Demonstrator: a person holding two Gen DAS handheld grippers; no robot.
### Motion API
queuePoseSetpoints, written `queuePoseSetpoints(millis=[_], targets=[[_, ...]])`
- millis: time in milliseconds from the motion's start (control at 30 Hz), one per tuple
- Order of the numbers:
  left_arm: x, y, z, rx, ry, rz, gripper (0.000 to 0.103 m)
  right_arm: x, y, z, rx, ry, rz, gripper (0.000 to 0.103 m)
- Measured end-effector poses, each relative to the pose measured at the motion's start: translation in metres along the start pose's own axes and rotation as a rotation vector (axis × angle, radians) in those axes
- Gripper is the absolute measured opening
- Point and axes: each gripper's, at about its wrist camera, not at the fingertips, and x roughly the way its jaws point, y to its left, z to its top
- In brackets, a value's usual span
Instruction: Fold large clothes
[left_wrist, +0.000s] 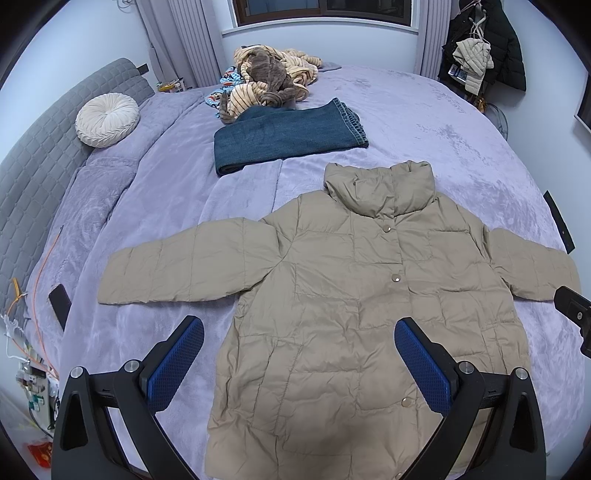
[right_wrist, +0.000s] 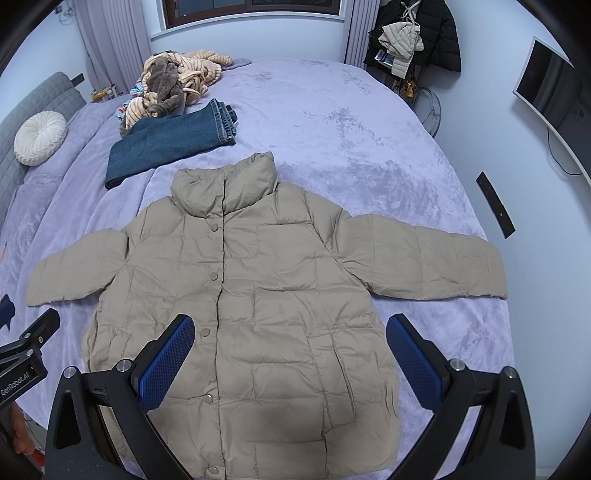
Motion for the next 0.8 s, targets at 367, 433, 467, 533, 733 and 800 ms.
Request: queuePoseSetpoints(millis=[367,433,467,533,733,800], targets=[[0.004,-0.0033,-0.0003,0.001,0.0,-0.001,0.103,-0.0001,0.0002,0.0,0.0,-0.001,0.0,0.103],[0.0042,-0.0033,-0.0002,0.001,0.0,-0.001,0.103,0.0008,-0.0003,-0.0005,0.0,-0.001,0.001,0.103],[0.004,-0.0033,-0.0002,0.001,0.0,-0.001,0.103,0.0007,-0.0003,-0.0005,-0.001,-0.001,0.0,0.103],[0.0041,-0.0034,-0.0002,0.002,0.0,-0.001,0.103,0.0008,-0.0004,-0.0005,0.001,-0.001,0.0,0.103],[0.0036,-0.0031,-0.0003,0.002,0.001,0.0,0.103,0.0008,-0.0003,-0.0007,0.001,-0.001,0.001,0.103],[0.0039,-0.0032,-0.0002,0.001,0.001,-0.001,0.103,0.0008,-0.0002,-0.0007,0.0,-0.001,0.0,0.103]])
